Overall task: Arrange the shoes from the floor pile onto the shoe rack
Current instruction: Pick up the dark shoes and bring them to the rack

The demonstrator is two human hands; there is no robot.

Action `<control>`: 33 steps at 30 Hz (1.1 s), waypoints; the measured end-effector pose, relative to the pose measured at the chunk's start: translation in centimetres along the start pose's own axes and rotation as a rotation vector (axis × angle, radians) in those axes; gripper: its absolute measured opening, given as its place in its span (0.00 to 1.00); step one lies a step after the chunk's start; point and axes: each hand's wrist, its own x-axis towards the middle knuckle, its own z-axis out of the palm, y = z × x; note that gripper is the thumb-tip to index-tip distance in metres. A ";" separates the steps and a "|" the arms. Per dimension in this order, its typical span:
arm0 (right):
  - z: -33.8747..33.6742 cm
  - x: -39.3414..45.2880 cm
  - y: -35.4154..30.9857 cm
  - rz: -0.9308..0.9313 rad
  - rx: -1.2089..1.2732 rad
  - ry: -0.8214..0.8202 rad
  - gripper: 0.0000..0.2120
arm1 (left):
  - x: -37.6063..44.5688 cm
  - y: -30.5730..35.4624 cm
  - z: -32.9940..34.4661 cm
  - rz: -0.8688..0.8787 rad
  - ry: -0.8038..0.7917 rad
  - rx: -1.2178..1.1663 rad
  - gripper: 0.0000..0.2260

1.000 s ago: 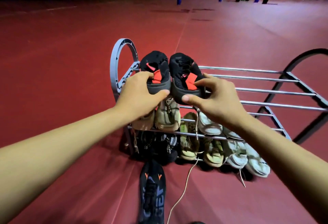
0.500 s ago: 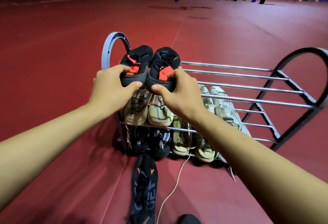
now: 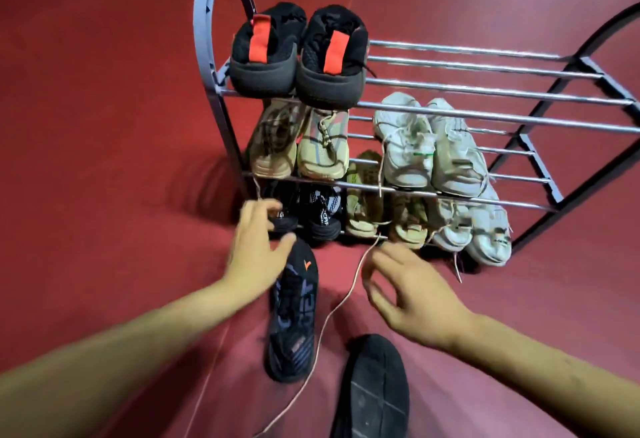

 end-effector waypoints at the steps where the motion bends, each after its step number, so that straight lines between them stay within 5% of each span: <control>1: 1.7 -1.9 0.5 0.143 -0.059 -0.253 0.08 | -2.1 -2.0 1.4 -0.108 -0.214 0.093 0.26; 3: 4.2 -5.0 0.9 0.422 -0.133 -0.726 0.17 | -5.9 -4.5 3.3 -0.322 -0.523 0.237 0.36; 5: 6.2 -7.4 0.9 0.639 0.050 -0.968 0.23 | -8.2 -5.2 4.4 -0.477 -0.564 0.253 0.42; 10: 10.2 -11.0 -0.5 1.009 0.480 -0.632 0.17 | -7.8 -4.5 5.7 -0.666 -0.429 0.230 0.38; 14: 10.6 -11.1 -1.0 1.120 0.789 -0.484 0.06 | -7.8 -5.5 5.4 -0.733 -0.461 0.179 0.20; 19: 6.8 -6.8 0.6 0.956 0.531 -0.190 0.14 | -8.5 -4.7 5.2 -0.786 -0.446 0.039 0.14; 23: 0.5 -3.0 1.8 0.821 0.235 -0.126 0.20 | -10.1 -2.4 5.1 -0.682 -0.479 0.056 0.15; 27: 0.1 -0.4 0.1 0.716 0.255 -0.093 0.19 | -14.9 -0.5 7.2 -0.475 -0.734 0.146 0.13; 33: 6.7 1.5 -2.4 0.790 0.523 -0.234 0.22 | -18.9 0.3 8.7 -0.599 -0.895 -0.019 0.35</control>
